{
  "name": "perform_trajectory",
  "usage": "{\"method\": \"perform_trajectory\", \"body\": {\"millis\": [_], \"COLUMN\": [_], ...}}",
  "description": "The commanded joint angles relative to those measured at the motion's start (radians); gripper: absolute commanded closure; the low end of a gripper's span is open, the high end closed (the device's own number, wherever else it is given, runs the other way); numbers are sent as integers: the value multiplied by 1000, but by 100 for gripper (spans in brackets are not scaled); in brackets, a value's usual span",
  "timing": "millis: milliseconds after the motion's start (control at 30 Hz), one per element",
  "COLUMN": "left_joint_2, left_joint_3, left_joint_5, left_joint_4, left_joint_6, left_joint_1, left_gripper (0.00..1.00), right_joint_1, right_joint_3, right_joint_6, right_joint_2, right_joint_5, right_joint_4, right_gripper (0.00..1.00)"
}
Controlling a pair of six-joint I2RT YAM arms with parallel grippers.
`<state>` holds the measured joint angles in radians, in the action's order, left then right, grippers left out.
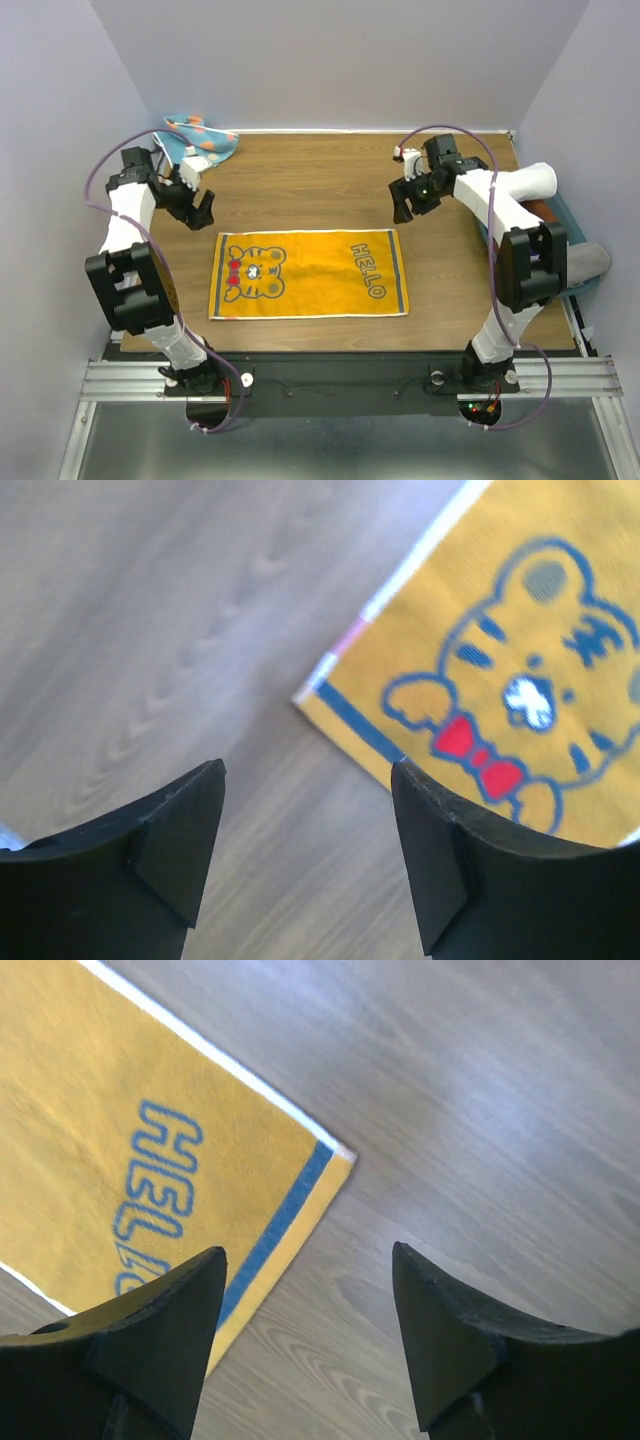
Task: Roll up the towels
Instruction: Flatten the towel
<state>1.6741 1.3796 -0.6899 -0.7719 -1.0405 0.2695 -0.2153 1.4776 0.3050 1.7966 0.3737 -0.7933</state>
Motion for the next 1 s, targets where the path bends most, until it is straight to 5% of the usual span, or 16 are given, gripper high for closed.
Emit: {"method": "perform_trajectory", "body": {"millis": [0,67,167,267,333,400,500,733,967], "left_joint_2": [-195,-253,-287,-228,-142,-65,-2,30,97], "left_joint_3": [-8,-65,-88,-28,19,32,22,-77,-85], "left_joint_5": [-50,-14,20,-22,-25,7,44,115,150], "left_joint_4": [284,417,520,421,295,238,208,266,293], "left_joint_6": [236,431,509,414,333,316,300,304,324], "left_joint_1": [50,48,50,48,48,48,47,4,-26], "left_gripper": [1,1,1,1,13,39,54,56,55], "right_joint_1": [5,5,5,10,8,8,8,8,5], "right_joint_3": [15,6,23,24,1,-10,-17,-11,-16], "right_joint_6": [-84,-158,-132,-84,-41,-47,-56,-61,-81], "right_joint_2": [-138,-170,-142,-85,-54,-1,59,139,205], "right_joint_5": [-1,-110,-130,-58,5,2,-27,-16,27], "right_joint_4": [162,251,250,192,166,164,161,161,157], "right_gripper": [27,24,30,22,4,12,21,41,46]}}
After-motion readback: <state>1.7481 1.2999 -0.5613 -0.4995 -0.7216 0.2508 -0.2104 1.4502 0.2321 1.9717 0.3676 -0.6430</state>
